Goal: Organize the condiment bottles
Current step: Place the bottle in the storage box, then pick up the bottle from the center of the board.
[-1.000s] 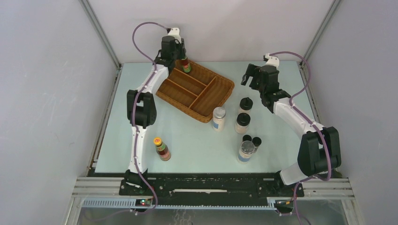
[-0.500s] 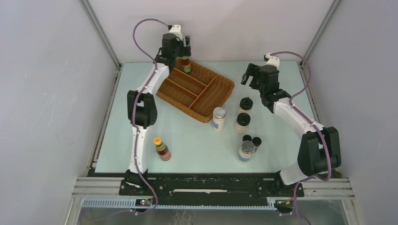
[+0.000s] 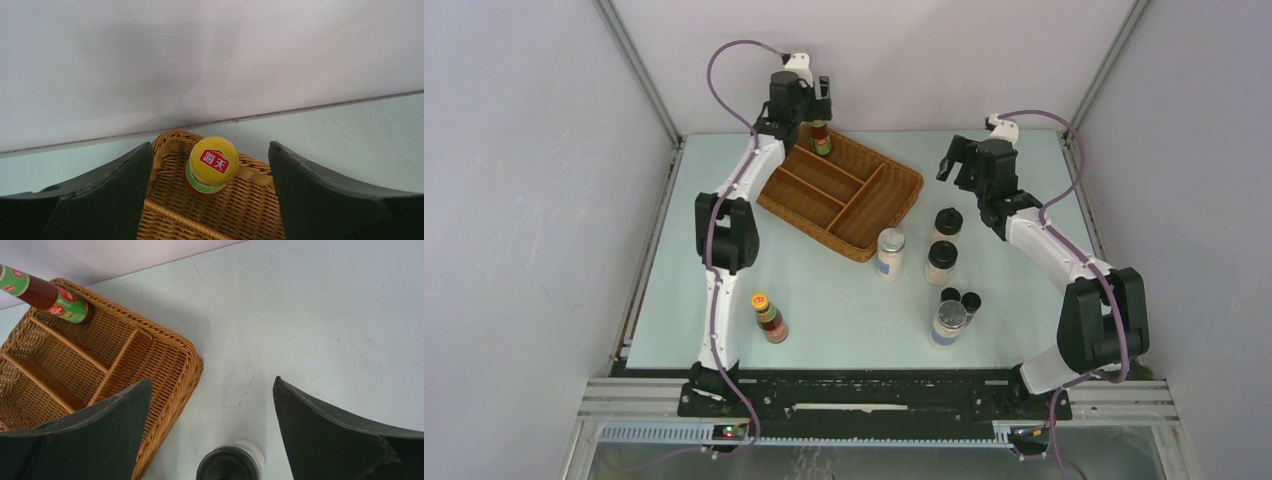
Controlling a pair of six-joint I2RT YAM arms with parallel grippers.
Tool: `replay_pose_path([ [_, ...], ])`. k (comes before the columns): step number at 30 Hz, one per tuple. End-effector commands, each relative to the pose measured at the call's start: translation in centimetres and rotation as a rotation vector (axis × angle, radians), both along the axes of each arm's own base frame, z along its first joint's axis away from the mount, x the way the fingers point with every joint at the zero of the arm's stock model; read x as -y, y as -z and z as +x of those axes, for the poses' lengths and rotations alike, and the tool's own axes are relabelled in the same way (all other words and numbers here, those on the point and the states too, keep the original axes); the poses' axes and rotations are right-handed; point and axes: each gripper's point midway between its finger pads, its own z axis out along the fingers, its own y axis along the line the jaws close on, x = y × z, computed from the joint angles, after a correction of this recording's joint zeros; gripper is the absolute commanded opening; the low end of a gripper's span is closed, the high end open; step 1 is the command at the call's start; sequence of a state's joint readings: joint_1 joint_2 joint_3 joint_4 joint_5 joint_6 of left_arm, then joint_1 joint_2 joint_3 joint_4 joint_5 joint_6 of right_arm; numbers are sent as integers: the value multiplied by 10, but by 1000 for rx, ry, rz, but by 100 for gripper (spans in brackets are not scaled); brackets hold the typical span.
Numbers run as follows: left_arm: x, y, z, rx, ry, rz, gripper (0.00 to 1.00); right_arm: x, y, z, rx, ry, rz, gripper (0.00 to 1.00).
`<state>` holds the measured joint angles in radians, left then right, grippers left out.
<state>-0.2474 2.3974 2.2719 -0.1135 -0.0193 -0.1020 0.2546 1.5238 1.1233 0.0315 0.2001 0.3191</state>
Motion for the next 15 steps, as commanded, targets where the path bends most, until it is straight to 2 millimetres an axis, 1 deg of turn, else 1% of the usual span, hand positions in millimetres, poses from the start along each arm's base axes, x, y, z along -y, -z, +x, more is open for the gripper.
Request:
replay_pose_path([
  [1, 7, -96, -17, 157, 12, -39, 90, -1, -33, 8, 84, -5, 6, 100],
  [5, 13, -126, -37, 173, 13, -12, 94, -3, -37, 5, 65, -21, -13, 100],
  [6, 14, -133, -43, 174, 13, -11, 94, -5, -41, 5, 72, -26, -18, 100],
  [7, 14, -141, -50, 177, 13, -17, 94, -6, -37, 1, 51, -34, -30, 100],
  [10, 12, -162, -70, 182, 10, -57, 95, -11, -43, -6, 50, -60, -57, 100],
  [14, 3, -192, -106, 197, -10, -98, 95, -23, -59, -16, 65, -122, -89, 100],
  [15, -1, -206, -120, 210, -17, -106, 95, -27, -65, -20, 73, -145, -100, 100],
])
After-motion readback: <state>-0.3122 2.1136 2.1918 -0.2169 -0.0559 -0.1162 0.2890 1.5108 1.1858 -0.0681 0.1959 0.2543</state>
